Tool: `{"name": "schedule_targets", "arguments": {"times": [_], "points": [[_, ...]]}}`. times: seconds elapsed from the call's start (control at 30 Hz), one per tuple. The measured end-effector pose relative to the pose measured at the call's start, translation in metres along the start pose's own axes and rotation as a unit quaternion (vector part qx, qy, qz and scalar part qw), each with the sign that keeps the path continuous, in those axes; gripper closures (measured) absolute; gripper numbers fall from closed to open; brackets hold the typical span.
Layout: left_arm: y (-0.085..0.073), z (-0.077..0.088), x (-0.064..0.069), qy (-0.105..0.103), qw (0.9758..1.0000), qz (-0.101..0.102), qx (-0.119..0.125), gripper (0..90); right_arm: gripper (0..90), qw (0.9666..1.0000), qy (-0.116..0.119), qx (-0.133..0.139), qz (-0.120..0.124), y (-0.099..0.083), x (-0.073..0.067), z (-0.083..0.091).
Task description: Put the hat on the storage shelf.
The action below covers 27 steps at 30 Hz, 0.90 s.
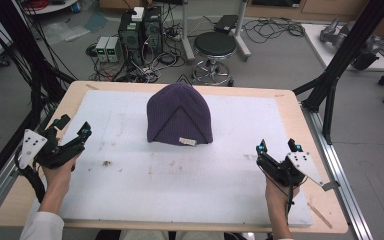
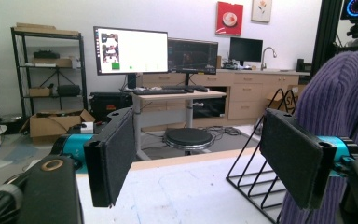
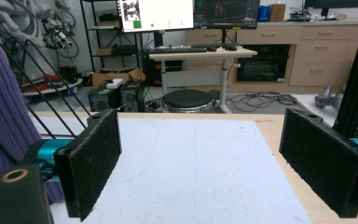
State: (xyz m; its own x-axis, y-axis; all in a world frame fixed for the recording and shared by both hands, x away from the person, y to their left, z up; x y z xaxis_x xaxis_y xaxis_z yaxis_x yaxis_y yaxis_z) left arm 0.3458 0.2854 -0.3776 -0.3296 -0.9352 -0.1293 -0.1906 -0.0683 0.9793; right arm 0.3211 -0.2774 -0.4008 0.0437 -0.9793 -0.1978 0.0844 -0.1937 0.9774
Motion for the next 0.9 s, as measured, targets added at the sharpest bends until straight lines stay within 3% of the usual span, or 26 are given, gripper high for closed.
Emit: {"name": "schedule_targets", "arguments": {"times": [0.33, 0.57, 0.77, 0.9], "points": [[-0.018, 0.01, -0.001, 0.013, 0.9997, 0.012, -0.015, 27.4, 11.9, 1.0, 0.0, -0.006, -0.001, -0.012, 0.0, 0.0], [-0.029, 0.016, -0.001, 0.018, 0.9995, 0.009, -0.026, 27.9, 11.8, 0.9997, -0.008, -0.02, -0.008, -0.019, -0.001, 0.001], [-0.036, 0.023, -0.003, 0.02, 0.9991, 0.015, -0.034, 27.9, 11.8, 0.9985, -0.02, -0.05, -0.001, -0.027, -0.003, 0.002], [-0.041, 0.029, -0.005, 0.025, 0.9987, 0.02, -0.041, 28.0, 11.8, 0.9989, -0.02, -0.043, -0.003, -0.026, -0.006, 0.006]]}}
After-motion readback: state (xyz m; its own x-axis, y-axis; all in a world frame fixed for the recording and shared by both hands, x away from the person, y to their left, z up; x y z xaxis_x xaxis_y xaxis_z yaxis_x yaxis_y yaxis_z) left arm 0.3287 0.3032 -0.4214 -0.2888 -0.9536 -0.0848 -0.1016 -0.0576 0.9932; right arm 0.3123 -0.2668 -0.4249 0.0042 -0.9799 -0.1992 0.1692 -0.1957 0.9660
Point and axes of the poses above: each handheld gripper's, and its own axes: z roughly backward along the jaws, y roughly out of its top, x roughly to its right, the point moved 6 cm from there along -z, roughly forward along the jaws, and after that the axes turned 9 degrees about -z, right-handed, at the moved point
